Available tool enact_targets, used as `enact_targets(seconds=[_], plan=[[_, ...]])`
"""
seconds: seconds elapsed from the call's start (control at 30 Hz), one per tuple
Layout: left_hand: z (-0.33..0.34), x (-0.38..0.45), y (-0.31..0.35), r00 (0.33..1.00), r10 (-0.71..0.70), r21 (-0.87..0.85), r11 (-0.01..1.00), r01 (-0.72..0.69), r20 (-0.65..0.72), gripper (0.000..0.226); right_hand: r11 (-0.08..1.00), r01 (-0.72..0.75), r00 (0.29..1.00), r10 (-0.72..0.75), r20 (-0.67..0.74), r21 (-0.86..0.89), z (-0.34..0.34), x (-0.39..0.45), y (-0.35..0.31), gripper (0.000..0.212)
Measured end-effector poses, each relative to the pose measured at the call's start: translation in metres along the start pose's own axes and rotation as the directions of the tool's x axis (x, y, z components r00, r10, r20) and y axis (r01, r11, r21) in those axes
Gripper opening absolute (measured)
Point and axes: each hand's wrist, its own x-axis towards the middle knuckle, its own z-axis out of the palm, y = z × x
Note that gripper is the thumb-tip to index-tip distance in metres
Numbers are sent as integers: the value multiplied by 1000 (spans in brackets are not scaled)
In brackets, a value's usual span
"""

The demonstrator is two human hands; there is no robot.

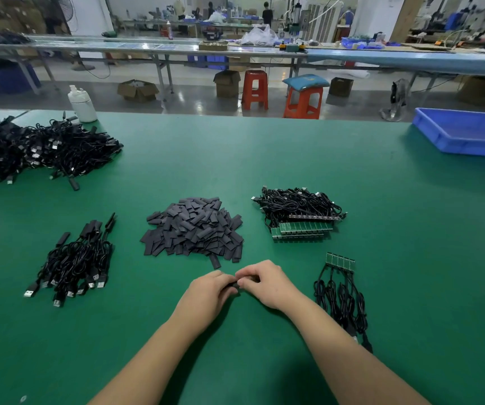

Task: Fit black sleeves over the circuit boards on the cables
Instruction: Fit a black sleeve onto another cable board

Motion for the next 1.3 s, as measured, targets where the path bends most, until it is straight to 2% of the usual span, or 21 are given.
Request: enact_targets(seconds=[0.07, 0.13, 0.2, 0.27, 0.67, 0.83, 1.0, 1.3], plan=[[-1, 0, 0, 999, 4, -28, 1000, -5, -40, 16, 990, 65, 997, -70, -35, -125, -6, 0, 2, 24], [-3, 0, 0, 997, -8, -54, 999, 4, -74, 15, 973, 126, 992, -123, 28, -193, -11, 0, 3, 25], [-3, 0, -1, 996, -16, -62, 998, 10, -88, 14, 982, 117, 990, -104, 94, -149, -13, -2, 4, 30], [-1, 0, 0, 996, -21, -65, 998, 16, -87, 15, 995, 73, 993, -66, 99, -64, -13, -5, 4, 30], [6, -1, -1, 994, 33, -46, 998, -37, -102, 16, 1000, -6, 995, 8, 99, -11, -10, -7, 4, 25], [10, -4, -1, 991, 50, -56, 997, -57, -121, 16, 999, -33, 994, 34, 99, -17, -8, -4, 5, 24], [12, -4, 1, 991, 73, -75, 994, -82, -113, 17, 998, 3, 995, 2, 98, -60, -7, -6, 5, 22], [15, -2, 2, 995, 55, -25, 998, -57, -83, 18, 991, 33, 995, -22, 93, -128, -7, -8, 0, 31]])
